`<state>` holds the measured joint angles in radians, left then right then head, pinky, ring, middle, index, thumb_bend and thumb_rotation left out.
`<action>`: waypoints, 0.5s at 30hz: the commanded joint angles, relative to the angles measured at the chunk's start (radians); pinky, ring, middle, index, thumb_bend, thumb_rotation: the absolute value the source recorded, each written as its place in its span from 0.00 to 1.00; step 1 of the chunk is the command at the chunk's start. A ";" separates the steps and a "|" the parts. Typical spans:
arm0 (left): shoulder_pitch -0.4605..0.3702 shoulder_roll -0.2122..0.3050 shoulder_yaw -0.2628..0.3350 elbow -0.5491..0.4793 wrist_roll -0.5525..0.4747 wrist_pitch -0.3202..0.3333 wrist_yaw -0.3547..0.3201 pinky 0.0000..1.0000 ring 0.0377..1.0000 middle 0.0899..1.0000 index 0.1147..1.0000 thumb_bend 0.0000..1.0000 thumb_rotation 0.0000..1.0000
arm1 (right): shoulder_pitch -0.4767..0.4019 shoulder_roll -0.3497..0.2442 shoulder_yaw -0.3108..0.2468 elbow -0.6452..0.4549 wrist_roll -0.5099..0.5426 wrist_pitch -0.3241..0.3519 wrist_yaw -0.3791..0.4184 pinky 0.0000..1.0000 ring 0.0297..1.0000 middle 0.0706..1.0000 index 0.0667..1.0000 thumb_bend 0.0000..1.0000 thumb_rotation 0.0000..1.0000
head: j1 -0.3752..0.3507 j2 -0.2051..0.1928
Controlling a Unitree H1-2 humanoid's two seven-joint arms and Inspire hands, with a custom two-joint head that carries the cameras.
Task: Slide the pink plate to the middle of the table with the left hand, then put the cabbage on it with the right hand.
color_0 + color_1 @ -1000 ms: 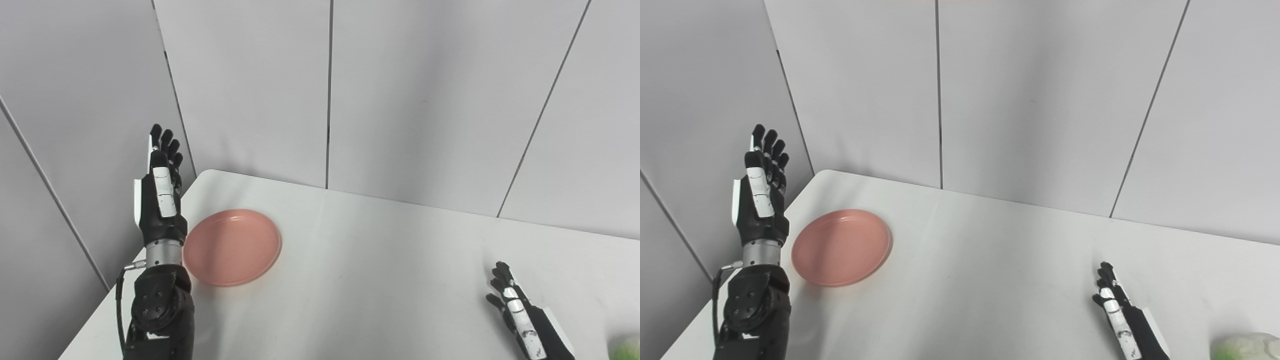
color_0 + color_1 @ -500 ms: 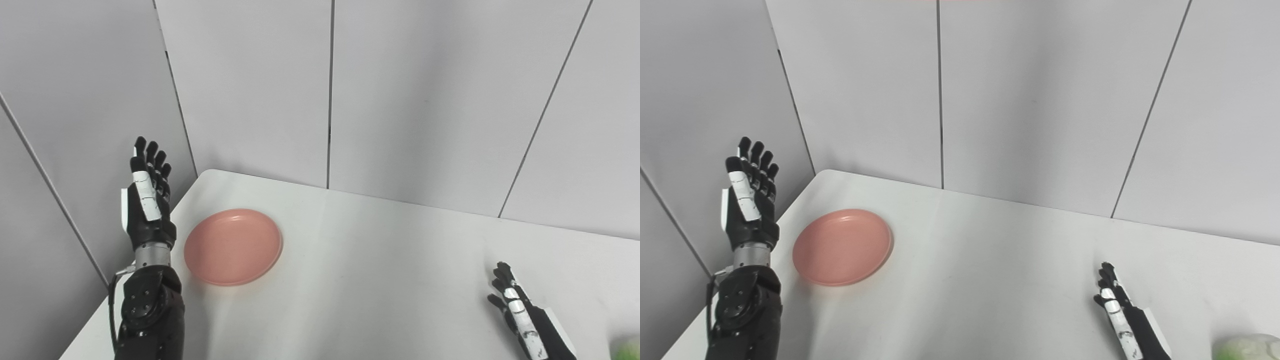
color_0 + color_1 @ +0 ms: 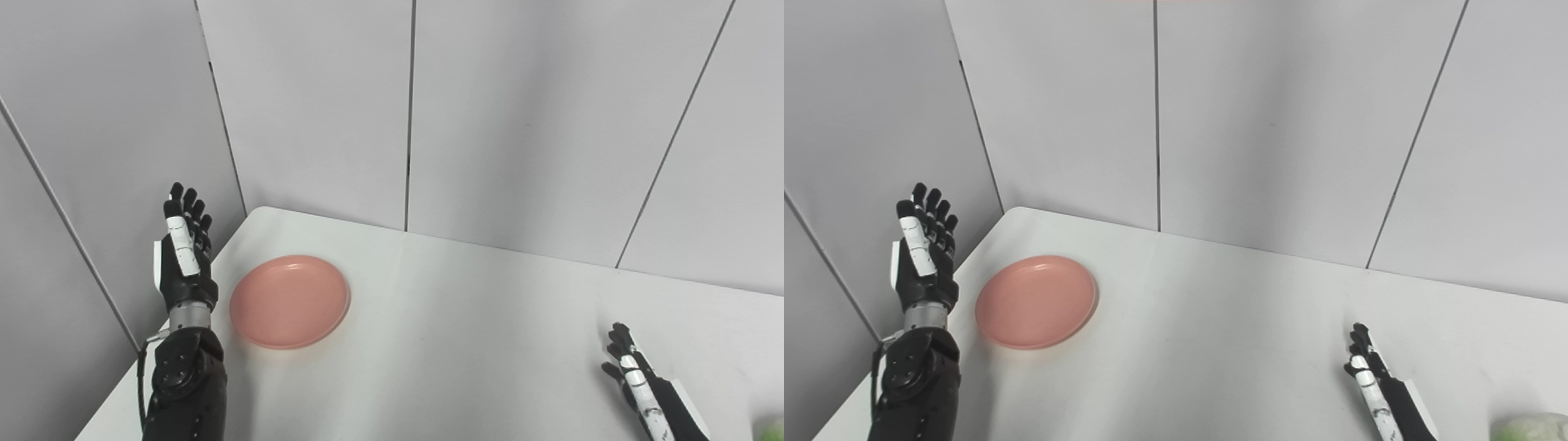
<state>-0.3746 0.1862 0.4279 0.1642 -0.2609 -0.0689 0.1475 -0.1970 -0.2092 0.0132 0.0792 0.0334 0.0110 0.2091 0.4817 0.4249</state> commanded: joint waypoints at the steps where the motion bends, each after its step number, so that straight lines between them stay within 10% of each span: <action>1: -0.042 0.036 0.006 -0.008 -0.004 -0.036 0.000 1.00 1.00 0.99 1.00 0.87 1.00 | -0.004 -0.008 -0.007 -0.020 -0.004 0.023 -0.011 1.00 1.00 1.00 1.00 0.23 1.00 | -0.001 0.000; 15: -0.047 0.069 0.009 0.093 -0.033 -0.013 -0.010 1.00 1.00 1.00 1.00 0.89 1.00 | -0.004 -0.011 -0.003 -0.032 0.001 0.050 -0.005 1.00 1.00 1.00 1.00 0.21 1.00 | 0.003 0.000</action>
<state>-0.3773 0.2270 0.4393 0.2686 -0.2924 -0.0678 0.1473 -0.1968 -0.2093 0.0132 0.0670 0.0410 0.0261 0.2093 0.4863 0.4249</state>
